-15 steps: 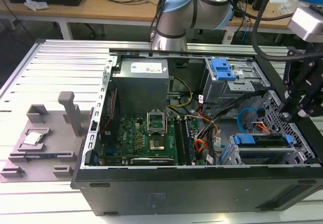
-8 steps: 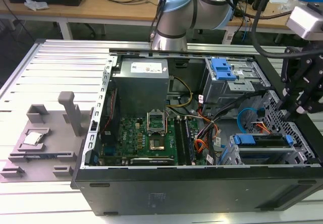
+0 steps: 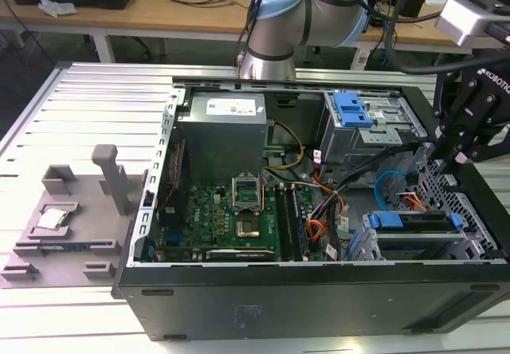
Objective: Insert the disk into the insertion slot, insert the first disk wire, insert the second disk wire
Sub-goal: 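Insert the second disk wire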
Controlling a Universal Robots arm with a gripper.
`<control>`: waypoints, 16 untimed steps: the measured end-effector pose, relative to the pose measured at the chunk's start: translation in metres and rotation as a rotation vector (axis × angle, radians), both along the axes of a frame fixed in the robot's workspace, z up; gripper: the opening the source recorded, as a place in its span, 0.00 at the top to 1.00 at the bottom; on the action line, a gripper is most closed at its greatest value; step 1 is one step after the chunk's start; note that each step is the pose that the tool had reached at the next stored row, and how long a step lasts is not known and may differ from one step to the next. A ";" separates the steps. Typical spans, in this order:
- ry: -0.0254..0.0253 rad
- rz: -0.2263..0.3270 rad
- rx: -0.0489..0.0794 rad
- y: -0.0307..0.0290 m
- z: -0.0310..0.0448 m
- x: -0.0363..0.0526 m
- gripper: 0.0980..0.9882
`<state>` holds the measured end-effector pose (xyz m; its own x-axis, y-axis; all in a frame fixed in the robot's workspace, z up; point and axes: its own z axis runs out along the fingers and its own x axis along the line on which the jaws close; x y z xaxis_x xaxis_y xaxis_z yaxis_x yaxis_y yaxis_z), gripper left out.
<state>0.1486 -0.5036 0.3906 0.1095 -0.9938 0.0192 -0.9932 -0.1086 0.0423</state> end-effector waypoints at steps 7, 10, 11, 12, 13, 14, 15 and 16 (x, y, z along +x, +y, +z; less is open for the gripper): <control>0.0000 0.000 0.000 0.0000 -0.0001 -0.0144 0.77; 0.0000 0.000 0.000 0.0000 -0.0002 -0.0162 0.77; 0.0000 0.000 0.000 0.0000 -0.0004 -0.0165 0.77; 0.0000 0.000 0.000 0.0000 -0.0007 -0.0167 0.77; 0.0000 0.000 0.000 0.0000 -0.0009 -0.0168 0.77; 0.0000 0.001 0.000 0.0001 -0.0013 -0.0169 0.77; 0.0000 0.002 0.000 0.0002 -0.0017 -0.0169 0.77; 0.0000 0.004 0.000 0.0004 -0.0020 -0.0169 0.77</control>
<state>0.1317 -0.5032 0.3886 0.1132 -0.9934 0.0192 -0.9928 -0.1123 0.0422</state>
